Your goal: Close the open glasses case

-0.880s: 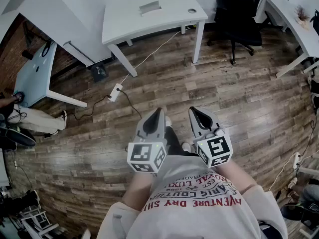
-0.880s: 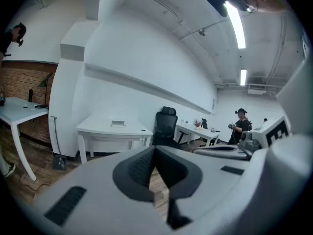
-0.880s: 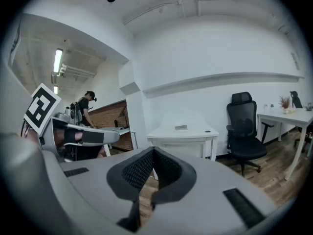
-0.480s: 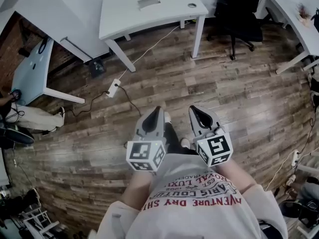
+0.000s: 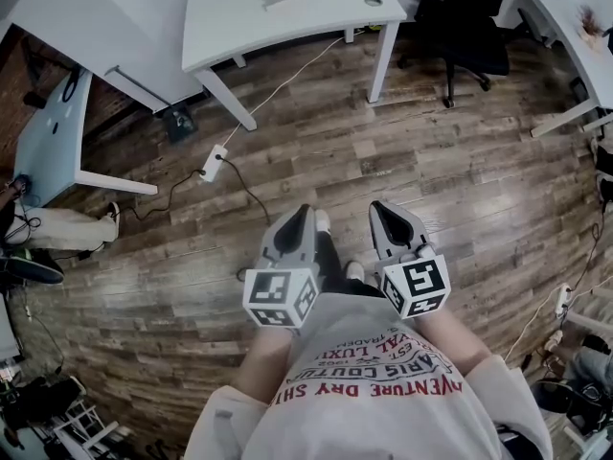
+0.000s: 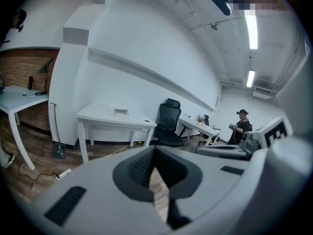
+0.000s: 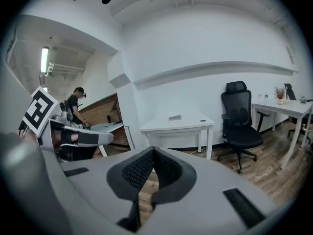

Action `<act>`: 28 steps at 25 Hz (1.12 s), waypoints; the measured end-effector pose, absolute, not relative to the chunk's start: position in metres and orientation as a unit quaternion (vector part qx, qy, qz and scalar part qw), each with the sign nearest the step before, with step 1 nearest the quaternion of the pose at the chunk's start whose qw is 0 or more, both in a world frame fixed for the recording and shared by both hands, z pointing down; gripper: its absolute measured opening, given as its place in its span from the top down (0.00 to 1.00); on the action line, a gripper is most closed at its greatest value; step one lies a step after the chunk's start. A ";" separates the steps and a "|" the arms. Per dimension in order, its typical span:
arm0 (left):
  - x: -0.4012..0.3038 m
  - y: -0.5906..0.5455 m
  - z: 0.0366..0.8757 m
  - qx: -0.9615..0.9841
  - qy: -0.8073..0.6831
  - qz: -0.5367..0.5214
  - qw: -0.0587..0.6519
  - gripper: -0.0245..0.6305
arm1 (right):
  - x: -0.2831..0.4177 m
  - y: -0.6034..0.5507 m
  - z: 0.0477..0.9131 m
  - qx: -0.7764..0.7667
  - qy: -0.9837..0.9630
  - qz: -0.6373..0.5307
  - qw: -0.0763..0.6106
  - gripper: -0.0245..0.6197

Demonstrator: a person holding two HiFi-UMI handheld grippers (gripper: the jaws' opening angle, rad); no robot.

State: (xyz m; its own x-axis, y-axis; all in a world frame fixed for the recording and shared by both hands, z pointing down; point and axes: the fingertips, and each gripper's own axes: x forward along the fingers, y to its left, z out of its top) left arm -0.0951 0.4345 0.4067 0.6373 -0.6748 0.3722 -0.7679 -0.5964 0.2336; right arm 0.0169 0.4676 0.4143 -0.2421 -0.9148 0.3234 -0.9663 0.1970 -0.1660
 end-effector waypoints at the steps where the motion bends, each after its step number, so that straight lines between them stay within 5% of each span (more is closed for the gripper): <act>1: -0.096 0.426 0.408 0.884 -0.407 0.124 0.192 0.96 | 0.019 0.461 0.416 0.613 -0.767 0.172 0.079 0.94; 28: -0.157 0.156 0.401 0.873 -0.423 0.100 0.219 0.96 | -0.009 0.208 0.404 0.618 -0.761 0.151 0.124 0.94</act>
